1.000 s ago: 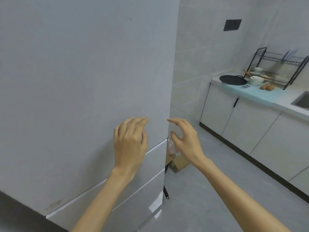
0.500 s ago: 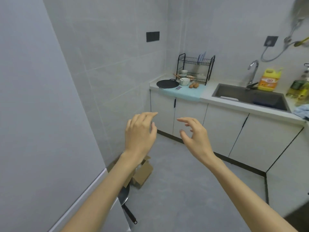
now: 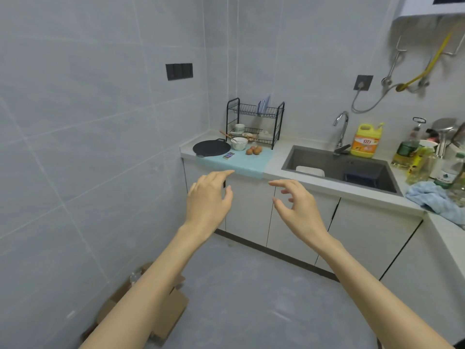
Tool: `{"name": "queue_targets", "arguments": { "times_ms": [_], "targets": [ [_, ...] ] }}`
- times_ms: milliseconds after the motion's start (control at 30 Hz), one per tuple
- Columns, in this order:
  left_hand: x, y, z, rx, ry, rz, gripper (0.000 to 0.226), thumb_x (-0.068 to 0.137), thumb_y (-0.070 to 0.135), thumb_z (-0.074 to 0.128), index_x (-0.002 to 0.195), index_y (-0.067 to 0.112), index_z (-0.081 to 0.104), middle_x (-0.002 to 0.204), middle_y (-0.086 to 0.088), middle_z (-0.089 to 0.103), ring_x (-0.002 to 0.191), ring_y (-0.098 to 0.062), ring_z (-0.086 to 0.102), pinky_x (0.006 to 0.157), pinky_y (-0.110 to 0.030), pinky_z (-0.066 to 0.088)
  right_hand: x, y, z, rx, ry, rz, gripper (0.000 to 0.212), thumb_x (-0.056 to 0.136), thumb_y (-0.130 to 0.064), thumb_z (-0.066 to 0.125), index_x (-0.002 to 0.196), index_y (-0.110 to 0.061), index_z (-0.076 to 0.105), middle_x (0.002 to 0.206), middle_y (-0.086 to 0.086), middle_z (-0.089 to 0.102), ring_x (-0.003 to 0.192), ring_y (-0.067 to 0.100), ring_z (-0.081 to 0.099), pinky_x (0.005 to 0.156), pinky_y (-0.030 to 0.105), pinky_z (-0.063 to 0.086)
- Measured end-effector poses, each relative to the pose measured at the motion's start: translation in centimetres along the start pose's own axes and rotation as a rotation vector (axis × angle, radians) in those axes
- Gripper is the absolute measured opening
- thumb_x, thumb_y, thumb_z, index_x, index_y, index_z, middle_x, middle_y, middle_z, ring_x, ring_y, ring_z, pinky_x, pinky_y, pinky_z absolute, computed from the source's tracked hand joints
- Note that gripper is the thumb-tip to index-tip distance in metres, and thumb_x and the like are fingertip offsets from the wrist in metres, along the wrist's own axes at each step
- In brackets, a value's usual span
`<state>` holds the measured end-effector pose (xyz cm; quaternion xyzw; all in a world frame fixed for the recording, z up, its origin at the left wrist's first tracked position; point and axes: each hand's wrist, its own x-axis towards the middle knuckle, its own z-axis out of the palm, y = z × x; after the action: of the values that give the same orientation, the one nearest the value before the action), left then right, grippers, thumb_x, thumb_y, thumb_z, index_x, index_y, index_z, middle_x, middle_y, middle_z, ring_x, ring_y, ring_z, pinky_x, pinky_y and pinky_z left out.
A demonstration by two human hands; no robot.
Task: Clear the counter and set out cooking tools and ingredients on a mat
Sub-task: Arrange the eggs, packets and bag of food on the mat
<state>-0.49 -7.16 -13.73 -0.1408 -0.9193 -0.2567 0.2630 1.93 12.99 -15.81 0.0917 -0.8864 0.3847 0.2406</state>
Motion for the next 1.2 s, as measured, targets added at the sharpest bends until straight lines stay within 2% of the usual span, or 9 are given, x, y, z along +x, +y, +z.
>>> {"name": "queue_targets", "arguments": {
  "times_ms": [367,500,667,833,967,1200],
  "targets": [
    [14.3,-4.2,10.7,0.006,-0.137,-0.032,0.043,0.094,0.028,0.049,0.137,0.029,0.046,0.132,0.007,0.055,0.121,-0.015,0.049,0.096,-0.032,0.04,14.5,10.2,3.1,-0.024,-0.015,0.035,0.037,0.087,-0.011,0.061,0.122,-0.024,0.059,0.12,-0.007,0.057,0.101,0.011,0.054,0.089,0.027,0.044],
    [21.0,-7.3,15.6,-0.024,-0.161,-0.031,0.043,0.094,0.028,0.05,0.137,0.028,0.046,0.134,0.007,0.054,0.123,-0.014,0.048,0.097,-0.033,0.041,21.6,14.1,5.8,-0.043,-0.028,0.059,0.037,0.088,-0.013,0.059,0.123,-0.026,0.057,0.12,-0.01,0.055,0.103,0.011,0.053,0.09,0.03,0.045],
    [31.4,-11.1,21.6,-0.037,-0.225,0.003,0.043,0.093,0.027,0.049,0.136,0.029,0.048,0.131,0.008,0.056,0.121,-0.016,0.05,0.095,-0.033,0.043,31.5,19.0,8.8,-0.08,-0.048,0.082,0.037,0.089,-0.016,0.058,0.123,-0.028,0.056,0.119,-0.012,0.054,0.102,0.01,0.052,0.088,0.026,0.041],
    [40.3,-13.6,26.7,-0.051,-0.233,0.011,0.043,0.092,0.028,0.051,0.135,0.029,0.048,0.127,0.005,0.058,0.117,-0.019,0.052,0.091,-0.034,0.045,39.9,23.4,10.5,-0.112,-0.033,0.113,0.037,0.088,-0.015,0.059,0.122,-0.028,0.057,0.117,-0.011,0.054,0.099,0.011,0.053,0.082,0.024,0.039],
    [46.2,-15.6,30.6,-0.052,-0.244,0.004,0.042,0.093,0.029,0.051,0.135,0.029,0.049,0.131,0.008,0.056,0.118,-0.016,0.052,0.089,-0.03,0.044,46.1,26.9,12.1,-0.112,-0.032,0.129,0.037,0.089,-0.015,0.059,0.123,-0.028,0.056,0.115,-0.012,0.054,0.1,0.011,0.053,0.086,0.026,0.044],
    [55.0,-20.9,38.3,-0.051,-0.293,-0.024,0.044,0.092,0.029,0.052,0.136,0.028,0.048,0.132,0.007,0.056,0.12,-0.016,0.051,0.089,-0.033,0.045,56.3,34.4,17.0,-0.111,-0.077,0.161,0.038,0.088,-0.015,0.059,0.125,-0.024,0.056,0.118,-0.009,0.053,0.1,0.012,0.053,0.082,0.023,0.042]
  ]
}}
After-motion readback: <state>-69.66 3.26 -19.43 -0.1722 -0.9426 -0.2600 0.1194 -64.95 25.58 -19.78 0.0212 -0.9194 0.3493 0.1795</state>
